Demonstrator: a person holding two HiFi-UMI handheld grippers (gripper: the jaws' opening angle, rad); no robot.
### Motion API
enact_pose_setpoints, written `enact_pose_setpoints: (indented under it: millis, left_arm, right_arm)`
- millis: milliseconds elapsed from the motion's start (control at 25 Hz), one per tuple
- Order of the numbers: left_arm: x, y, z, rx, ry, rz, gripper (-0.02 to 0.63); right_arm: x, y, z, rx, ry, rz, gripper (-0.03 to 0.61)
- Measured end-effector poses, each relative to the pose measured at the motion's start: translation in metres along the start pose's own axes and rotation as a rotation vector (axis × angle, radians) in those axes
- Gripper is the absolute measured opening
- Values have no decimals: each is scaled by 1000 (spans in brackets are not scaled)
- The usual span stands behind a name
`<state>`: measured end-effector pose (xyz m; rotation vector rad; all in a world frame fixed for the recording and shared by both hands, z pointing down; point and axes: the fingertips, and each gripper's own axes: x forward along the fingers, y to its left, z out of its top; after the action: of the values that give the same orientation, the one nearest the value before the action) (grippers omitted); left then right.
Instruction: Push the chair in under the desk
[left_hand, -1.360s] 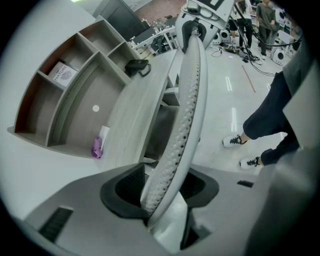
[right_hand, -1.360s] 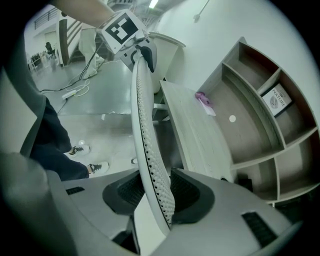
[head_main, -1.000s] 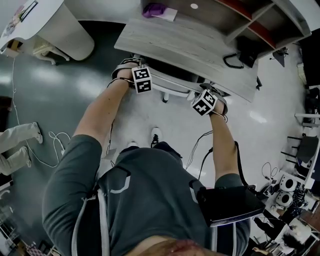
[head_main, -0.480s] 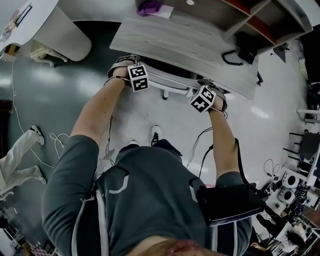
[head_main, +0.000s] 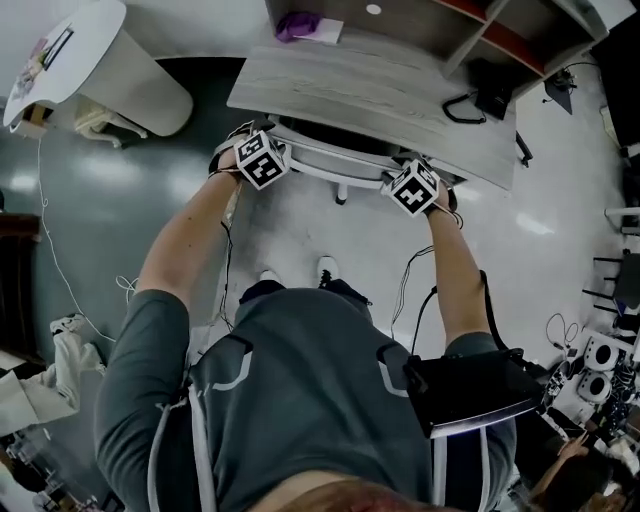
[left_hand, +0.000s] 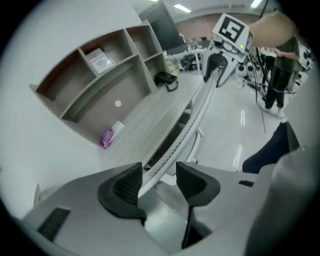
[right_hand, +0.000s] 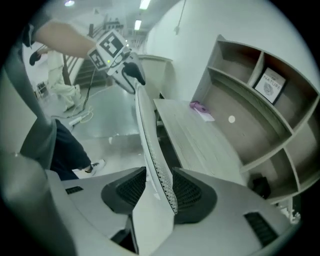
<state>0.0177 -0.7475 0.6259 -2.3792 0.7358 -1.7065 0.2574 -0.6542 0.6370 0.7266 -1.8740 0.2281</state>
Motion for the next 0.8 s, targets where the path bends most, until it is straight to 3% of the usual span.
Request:
enact_pose_setpoints:
  millis: [160, 280, 360, 480, 680, 800]
  left_arm:
    - [-38, 22, -3, -192, -159, 32, 215]
    - [-68, 30, -1, -281, -275, 86, 194]
    - [-95, 25, 2, -336, -372, 65, 106]
    - [-143, 31, 14, -411, -539, 37, 47]
    - [-223, 45, 26, -583, -840, -51, 18]
    - [-259, 49, 29, -617, -907, -22, 9]
  right_arm:
    - [-33, -3, 38, 104, -148, -39, 181]
    - [-68, -7, 68, 259, -319, -83, 178]
    - [-100, -4, 85, 358, -439, -127, 170]
    - [-151, -3, 105, 475, -583, -193, 126]
    - [-220, -2, 123, 665, -775, -287, 65]
    - [-252, 7, 126, 674, -836, -343, 51]
